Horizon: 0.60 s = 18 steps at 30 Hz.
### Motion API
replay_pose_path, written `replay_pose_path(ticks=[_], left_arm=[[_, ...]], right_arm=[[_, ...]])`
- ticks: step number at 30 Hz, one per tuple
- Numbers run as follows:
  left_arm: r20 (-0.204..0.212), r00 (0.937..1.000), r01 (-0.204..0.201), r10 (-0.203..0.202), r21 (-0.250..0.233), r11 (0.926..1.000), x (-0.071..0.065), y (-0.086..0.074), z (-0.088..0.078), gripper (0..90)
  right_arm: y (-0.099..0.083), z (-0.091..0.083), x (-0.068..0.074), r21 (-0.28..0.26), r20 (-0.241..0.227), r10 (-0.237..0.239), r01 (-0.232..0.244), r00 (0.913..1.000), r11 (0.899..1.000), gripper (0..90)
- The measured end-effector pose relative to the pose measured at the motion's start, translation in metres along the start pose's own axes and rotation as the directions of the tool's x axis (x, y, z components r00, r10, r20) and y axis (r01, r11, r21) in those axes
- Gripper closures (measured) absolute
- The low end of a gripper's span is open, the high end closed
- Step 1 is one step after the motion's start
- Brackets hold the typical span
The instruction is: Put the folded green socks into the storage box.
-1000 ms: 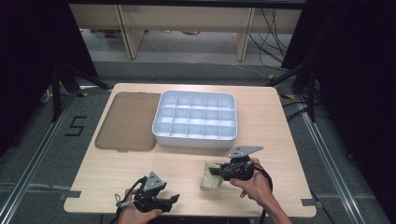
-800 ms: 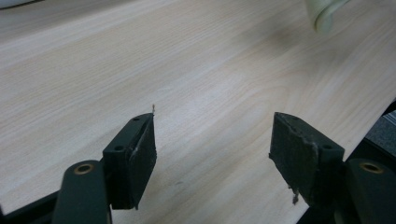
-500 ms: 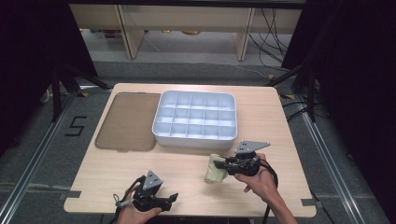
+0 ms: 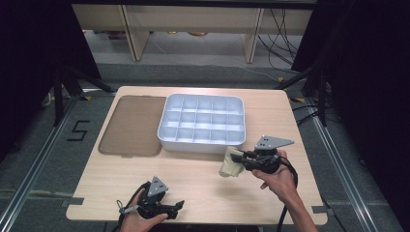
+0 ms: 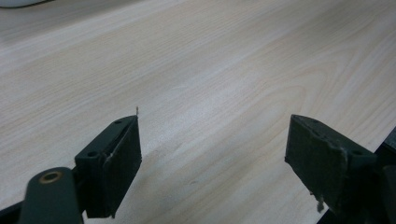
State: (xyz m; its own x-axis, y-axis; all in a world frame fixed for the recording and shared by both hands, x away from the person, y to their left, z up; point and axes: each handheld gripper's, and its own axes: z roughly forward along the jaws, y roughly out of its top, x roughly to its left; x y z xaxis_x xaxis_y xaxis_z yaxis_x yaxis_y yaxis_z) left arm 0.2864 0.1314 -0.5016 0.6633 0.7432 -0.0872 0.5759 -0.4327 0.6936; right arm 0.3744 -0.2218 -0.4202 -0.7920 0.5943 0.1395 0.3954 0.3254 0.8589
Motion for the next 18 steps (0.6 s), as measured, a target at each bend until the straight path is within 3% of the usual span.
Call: replay_pose_path(ticks=[1, 3, 4, 5, 6, 7, 8, 9, 11, 12, 14, 17, 18], left_arm=[[0.004, 0.9995, 0.03, -0.03, -0.018, 0.9994, -0.002, 0.0, 0.002, 17.7], [0.0, 0.9997, 0.026, -0.026, -0.03, 0.9992, -0.003, 0.0, 0.003, 17.9], [-0.005, 1.0, -0.003, 0.003, -0.007, 1.0, -0.001, 0.0, 0.001, 18.1], [-0.006, 0.9999, -0.01, 0.01, -0.003, 0.9999, -0.001, 0.0, 0.001, 18.1], [0.0, 0.9995, 0.032, -0.032, -0.032, 0.999, -0.003, 0.0, 0.003, 18.1], [-0.002, 0.9996, 0.029, -0.029, -0.023, 0.9993, -0.002, 0.0, 0.002, 18.1], [-0.003, 0.9999, 0.01, -0.01, -0.01, 0.9999, -0.001, 0.0, 0.001, 18.2], [-0.002, 1.0, -0.004, 0.004, 0.001, 1.0, 0.0, 0.0, 0.001, 18.3], [-0.013, 0.9999, 0.006, -0.006, -0.012, 0.9999, -0.001, 0.0, 0.001, 18.4], [-0.008, 0.9998, 0.017, -0.017, -0.011, 0.9998, -0.001, 0.0, 0.001, 18.4], [-0.012, 0.9997, -0.02, 0.021, 0.005, 0.9998, 0.001, 0.001, -0.001, 18.5], [-0.012, 0.9999, -0.003, 0.003, -0.002, 1.0, 0.001, 0.0, -0.001, 18.7], [-0.006, 0.9996, 0.029, -0.029, -0.028, 0.9992, -0.002, 0.0, 0.0, 18.7]], right_arm=[[0.001, -0.002, 0.0, -0.006, 0.007, 0.008, -0.008, 0.9999, 1.0, 76.9], [0.004, -0.005, -0.004, -0.013, 0.022, -0.02, 0.021, 0.9995, 1.0, 76.9], [0.005, -0.007, -0.003, -0.009, 0.023, 0.004, -0.004, 0.9997, 1.0, 76.9], [0.007, -0.007, -0.006, -0.014, 0.037, -0.023, 0.024, 0.999, 1.0, 76.9], [0.008, -0.008, -0.007, -0.021, 0.041, -0.017, 0.017, 0.999, 1.0, 76.9], [0.01, -0.008, -0.009, -0.031, 0.047, -0.037, 0.039, 0.9982, 0.999, 76.9], [0.011, -0.01, -0.008, -0.02, 0.054, -0.009, 0.01, 0.9985, 1.0, 76.9], [0.013, -0.01, -0.009, -0.023, 0.061, -0.015, 0.017, 0.998, 1.0, 76.9], [0.015, -0.011, -0.011, -0.018, 0.068, -0.007, 0.008, 0.9977, 1.0, 76.9], [0.017, -0.01, -0.014, -0.036, 0.074, -0.034, 0.036, 0.9967, 0.999, 76.9], [0.019, -0.011, -0.014, -0.021, 0.081, -0.016, 0.017, 0.9966, 1.0, 76.9], [0.023, -0.01, -0.019, -0.039, 0.107, -0.04, 0.045, 0.9935, 0.998, 76.9], [0.024, -0.01, -0.018, -0.03, 0.107, -0.026, 0.029, 0.9939, 0.999, 76.9]])
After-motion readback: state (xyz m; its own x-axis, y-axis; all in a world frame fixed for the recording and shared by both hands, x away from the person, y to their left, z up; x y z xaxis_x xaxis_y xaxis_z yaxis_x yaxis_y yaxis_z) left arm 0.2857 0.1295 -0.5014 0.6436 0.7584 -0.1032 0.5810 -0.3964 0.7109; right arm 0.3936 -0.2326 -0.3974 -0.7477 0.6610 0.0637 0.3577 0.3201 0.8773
